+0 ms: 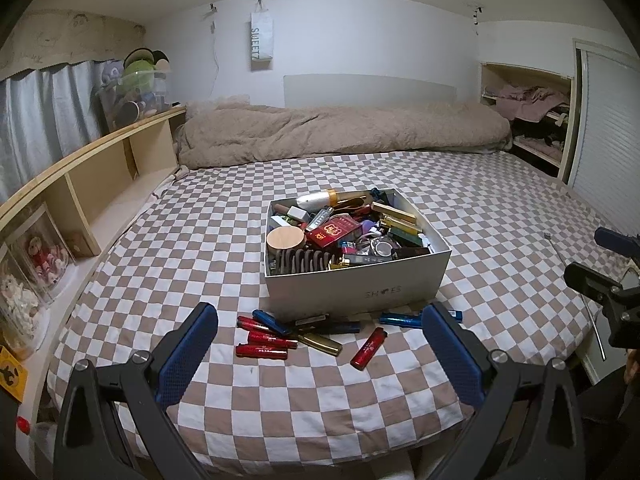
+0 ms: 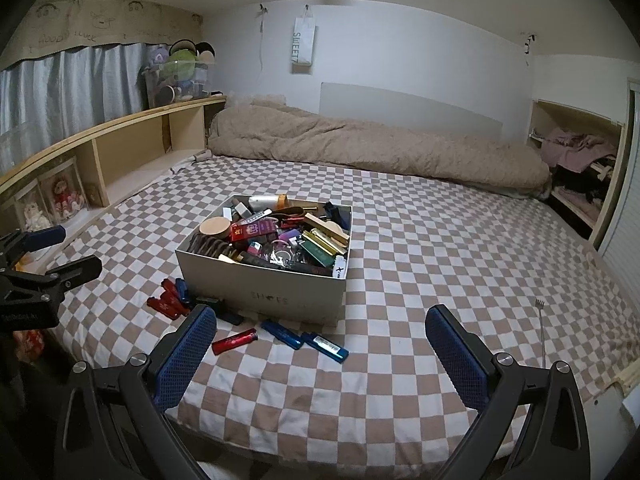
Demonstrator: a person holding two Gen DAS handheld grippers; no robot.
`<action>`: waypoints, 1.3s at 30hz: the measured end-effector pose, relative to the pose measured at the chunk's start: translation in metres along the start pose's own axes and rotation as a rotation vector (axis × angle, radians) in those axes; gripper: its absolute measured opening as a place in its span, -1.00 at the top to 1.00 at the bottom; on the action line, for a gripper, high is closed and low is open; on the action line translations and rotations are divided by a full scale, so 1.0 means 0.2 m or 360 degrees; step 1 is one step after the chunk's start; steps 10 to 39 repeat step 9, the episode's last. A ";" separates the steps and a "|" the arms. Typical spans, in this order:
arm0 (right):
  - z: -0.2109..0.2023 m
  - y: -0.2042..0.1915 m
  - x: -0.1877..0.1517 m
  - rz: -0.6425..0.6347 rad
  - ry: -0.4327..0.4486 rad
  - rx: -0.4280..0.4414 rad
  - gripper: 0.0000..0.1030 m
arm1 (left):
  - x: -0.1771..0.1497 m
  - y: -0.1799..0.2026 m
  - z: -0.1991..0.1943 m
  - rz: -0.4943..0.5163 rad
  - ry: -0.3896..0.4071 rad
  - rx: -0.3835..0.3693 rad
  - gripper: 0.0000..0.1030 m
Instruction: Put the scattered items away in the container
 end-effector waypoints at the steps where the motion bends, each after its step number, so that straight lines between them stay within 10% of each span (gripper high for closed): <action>1: 0.00 0.00 0.00 0.0001 -0.0002 0.0001 -1.00 | 0.00 0.00 0.00 -0.0002 0.0002 -0.0004 -0.99; 39: 0.01 0.01 0.00 -0.0001 -0.0011 0.0002 -1.00 | 0.00 0.02 0.00 0.0026 0.0004 -0.0014 -0.99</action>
Point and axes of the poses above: each gripper's, at about its wrist camera, not at the fingertips, and z roughly the way its jaws point, y to its right, x to its top, the point moved 9 cm from there along z, roughly the way its jaws point, and after that the axes turned 15 degrees about -x, right-handed, at the moved point
